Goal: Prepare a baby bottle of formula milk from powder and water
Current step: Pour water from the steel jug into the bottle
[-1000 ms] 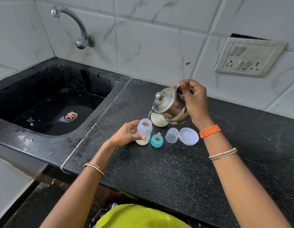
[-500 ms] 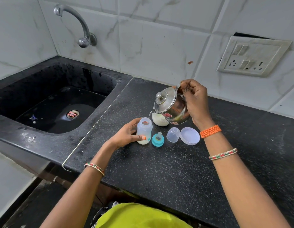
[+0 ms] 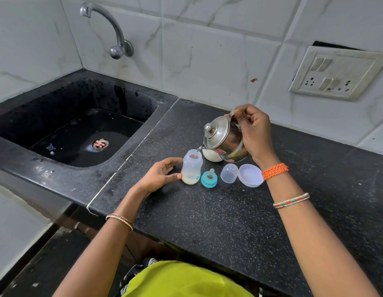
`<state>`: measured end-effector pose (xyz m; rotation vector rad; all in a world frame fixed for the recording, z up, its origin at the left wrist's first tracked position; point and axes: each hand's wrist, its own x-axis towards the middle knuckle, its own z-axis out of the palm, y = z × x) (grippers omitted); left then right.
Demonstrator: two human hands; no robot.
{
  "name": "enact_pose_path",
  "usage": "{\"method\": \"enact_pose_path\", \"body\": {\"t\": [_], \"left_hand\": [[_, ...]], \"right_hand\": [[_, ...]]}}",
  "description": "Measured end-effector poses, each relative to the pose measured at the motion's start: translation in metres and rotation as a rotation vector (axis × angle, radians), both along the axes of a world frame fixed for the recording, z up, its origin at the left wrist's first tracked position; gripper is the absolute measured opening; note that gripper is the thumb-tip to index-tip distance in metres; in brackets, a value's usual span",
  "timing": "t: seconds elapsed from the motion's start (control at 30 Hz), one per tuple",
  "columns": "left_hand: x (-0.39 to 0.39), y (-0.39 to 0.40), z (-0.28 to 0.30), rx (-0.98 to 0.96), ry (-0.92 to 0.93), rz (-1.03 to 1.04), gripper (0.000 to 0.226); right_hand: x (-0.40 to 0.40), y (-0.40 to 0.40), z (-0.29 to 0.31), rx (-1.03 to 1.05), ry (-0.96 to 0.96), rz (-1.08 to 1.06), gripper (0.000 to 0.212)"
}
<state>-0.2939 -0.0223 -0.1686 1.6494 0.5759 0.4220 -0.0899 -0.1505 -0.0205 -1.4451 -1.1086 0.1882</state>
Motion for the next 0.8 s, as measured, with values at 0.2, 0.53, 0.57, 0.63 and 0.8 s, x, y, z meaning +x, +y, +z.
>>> {"method": "enact_pose_path", "body": {"t": [0.2, 0.53, 0.57, 0.63, 0.8], "left_hand": [[-0.0005, -0.0007, -0.0017, -0.009, 0.011, 0.005, 0.046], [-0.0009, -0.0015, -0.0029, 0.002, 0.002, 0.032, 0.041], [-0.0012, -0.0011, -0.0036, 0.0, -0.004, 0.032, 0.041], [-0.0014, -0.001, -0.0048, -0.006, -0.022, 0.034, 0.041], [-0.0014, -0.003, -0.0037, -0.003, -0.065, 0.078, 0.034]], "right_hand": [[-0.0016, -0.0008, -0.0014, -0.023, 0.015, -0.016, 0.013], [-0.0008, 0.0022, 0.0028, -0.034, -0.037, -0.03, 0.011], [-0.0006, 0.0025, 0.0028, -0.036, -0.043, -0.031, 0.012], [-0.0007, 0.0033, 0.0027, -0.04, -0.051, -0.033, 0.012], [-0.0018, 0.0025, 0.0025, -0.048, -0.043, -0.027, 0.012]]}}
